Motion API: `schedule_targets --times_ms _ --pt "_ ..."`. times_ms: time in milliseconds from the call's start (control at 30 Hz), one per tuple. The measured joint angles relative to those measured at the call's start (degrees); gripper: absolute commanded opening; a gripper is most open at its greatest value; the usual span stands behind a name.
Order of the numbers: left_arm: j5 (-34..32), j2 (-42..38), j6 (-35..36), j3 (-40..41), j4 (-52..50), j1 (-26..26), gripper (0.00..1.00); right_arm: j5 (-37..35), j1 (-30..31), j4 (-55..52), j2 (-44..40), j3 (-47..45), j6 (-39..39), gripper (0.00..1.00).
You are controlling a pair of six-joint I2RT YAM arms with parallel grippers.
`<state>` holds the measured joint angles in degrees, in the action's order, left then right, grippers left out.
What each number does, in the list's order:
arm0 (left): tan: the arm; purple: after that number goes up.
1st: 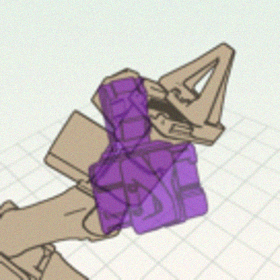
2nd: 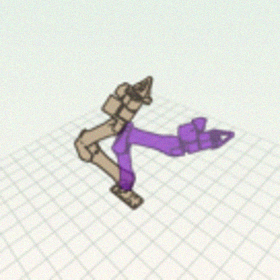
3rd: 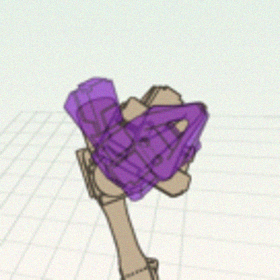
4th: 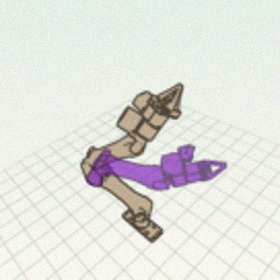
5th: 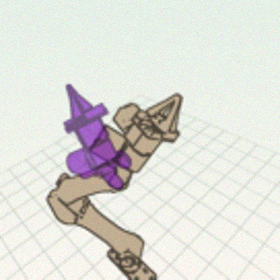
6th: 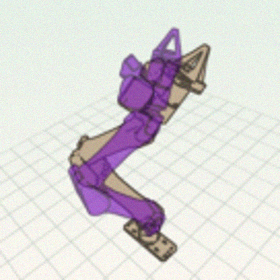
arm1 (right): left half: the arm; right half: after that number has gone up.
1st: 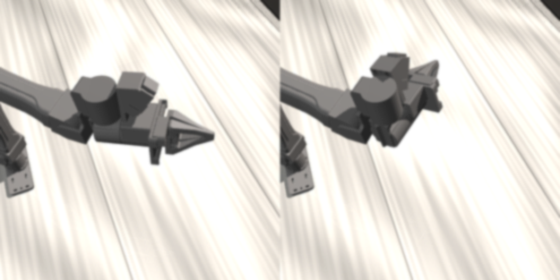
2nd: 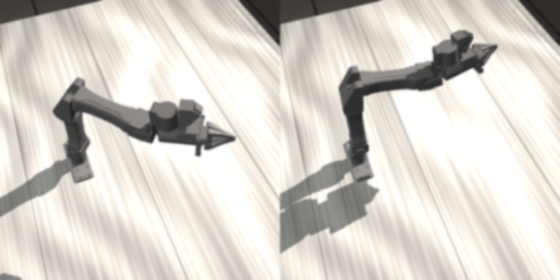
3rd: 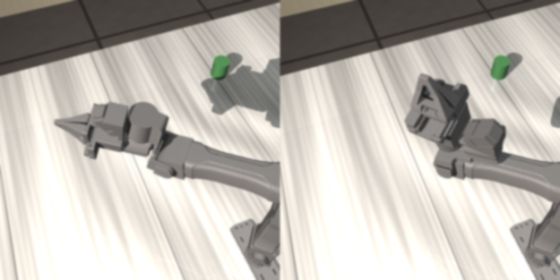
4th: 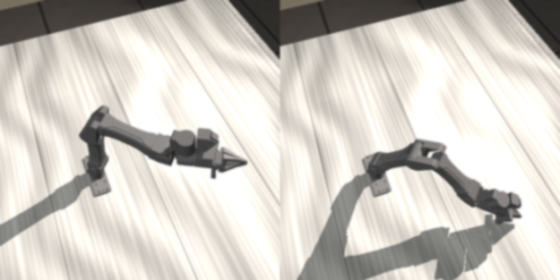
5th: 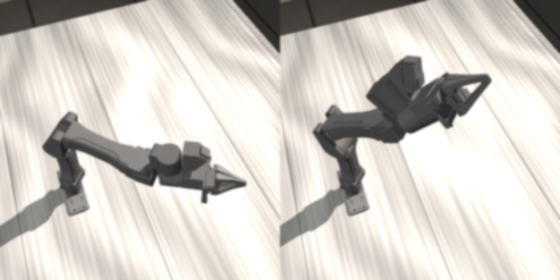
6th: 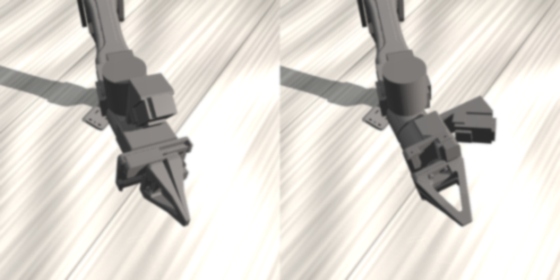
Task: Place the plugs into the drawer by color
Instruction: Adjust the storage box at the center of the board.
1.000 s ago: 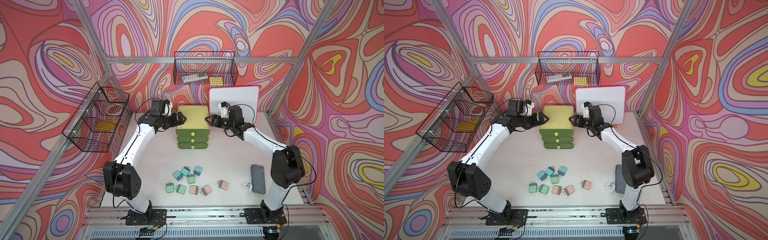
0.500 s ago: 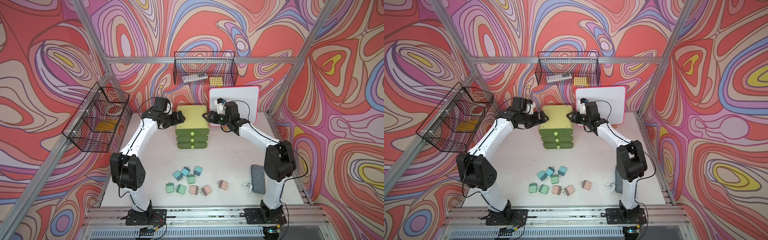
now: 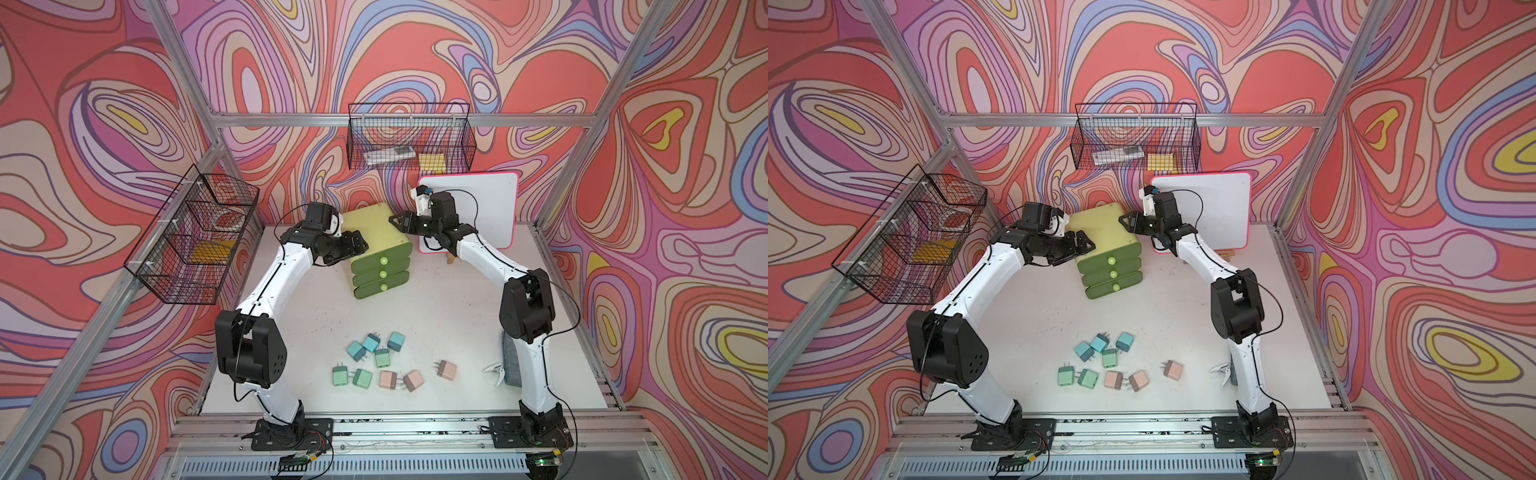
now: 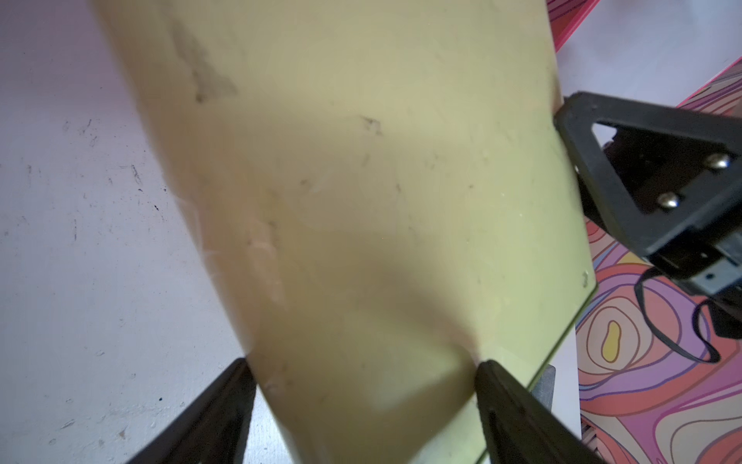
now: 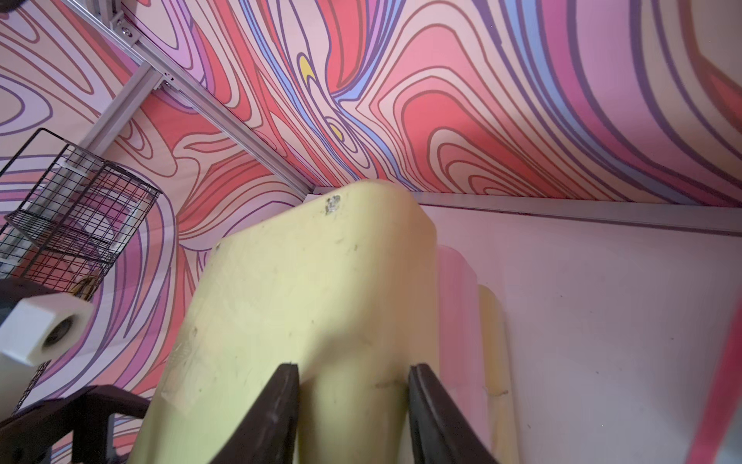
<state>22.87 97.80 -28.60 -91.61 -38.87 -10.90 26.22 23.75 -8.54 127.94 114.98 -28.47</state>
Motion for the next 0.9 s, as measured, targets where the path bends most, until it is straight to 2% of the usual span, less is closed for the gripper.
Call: schedule_targets --times_ms 100,233,300,433,600,733,900 --pt "-0.5 -0.5 0.0 0.1 -0.6 0.0 0.85 0.2 0.4 -1.9 2.6 4.6 1.0 0.46" --pt "-1.8 -0.5 -0.4 -0.1 -0.6 0.0 0.85 -1.4 0.8 -5.7 1.3 4.8 5.1 0.47" --pt "-2.8 -0.5 -0.6 -0.7 -0.6 0.0 0.85 -2.7 1.1 -6.9 -1.6 1.6 7.3 0.47" --pt "-5.1 -0.5 -1.6 -2.2 0.2 0.3 0.86 -5.8 1.6 -7.4 -12.4 -10.9 9.7 0.47" --pt "-6.7 0.0 -3.0 -2.2 1.2 0.6 0.87 -8.6 2.6 -1.6 -24.4 -26.3 9.7 0.47" --pt "-7.5 1.4 -3.0 -2.4 1.2 0.8 0.88 -8.9 4.6 4.1 -26.1 -33.0 8.8 0.47" --pt "-7.2 2.8 -3.0 -3.5 2.2 1.7 0.88 -8.4 6.8 6.9 -23.2 -34.7 8.0 0.47"
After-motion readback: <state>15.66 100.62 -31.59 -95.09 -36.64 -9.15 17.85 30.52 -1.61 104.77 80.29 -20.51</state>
